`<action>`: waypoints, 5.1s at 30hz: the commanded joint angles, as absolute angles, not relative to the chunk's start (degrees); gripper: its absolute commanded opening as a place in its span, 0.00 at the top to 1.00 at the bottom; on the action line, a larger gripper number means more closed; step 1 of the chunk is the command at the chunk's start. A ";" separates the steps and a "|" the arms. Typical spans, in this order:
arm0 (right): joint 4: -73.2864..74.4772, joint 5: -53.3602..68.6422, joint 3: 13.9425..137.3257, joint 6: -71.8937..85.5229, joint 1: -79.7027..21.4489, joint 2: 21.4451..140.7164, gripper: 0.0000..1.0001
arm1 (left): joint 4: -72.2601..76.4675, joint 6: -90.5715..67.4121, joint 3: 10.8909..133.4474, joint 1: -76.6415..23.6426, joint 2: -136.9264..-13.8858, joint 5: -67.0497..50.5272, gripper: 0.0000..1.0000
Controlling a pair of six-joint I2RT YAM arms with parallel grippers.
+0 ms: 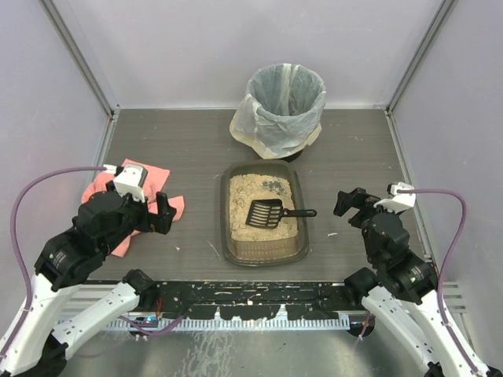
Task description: Clean the litter box
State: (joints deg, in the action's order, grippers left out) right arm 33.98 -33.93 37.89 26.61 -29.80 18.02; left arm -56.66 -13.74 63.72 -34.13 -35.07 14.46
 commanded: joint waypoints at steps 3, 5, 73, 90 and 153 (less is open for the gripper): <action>32.27 -30.67 40.09 26.36 -29.84 26.42 0.00 | -53.99 -12.54 64.87 -37.51 -36.08 11.74 0.02; 31.39 -28.05 41.05 26.61 -29.77 30.59 0.00 | -53.34 -14.59 64.18 -37.52 -36.61 10.93 0.02; 32.64 -17.58 111.48 16.96 -1.76 102.50 0.91 | -43.07 -26.19 48.03 -37.53 -35.36 15.67 0.00; 30.99 -10.78 79.87 20.28 2.37 77.77 0.59 | -43.18 -26.11 48.38 -37.46 -36.13 14.05 0.00; -11.14 4.71 9.13 56.70 -20.84 29.09 0.44 | -21.48 -29.84 43.09 -37.60 -56.73 4.81 0.03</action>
State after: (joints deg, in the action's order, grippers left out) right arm -3.09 14.28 9.28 55.83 -15.20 26.22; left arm -23.90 -29.41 43.09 -37.41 -58.46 5.08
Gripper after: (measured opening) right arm 0.595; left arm 0.972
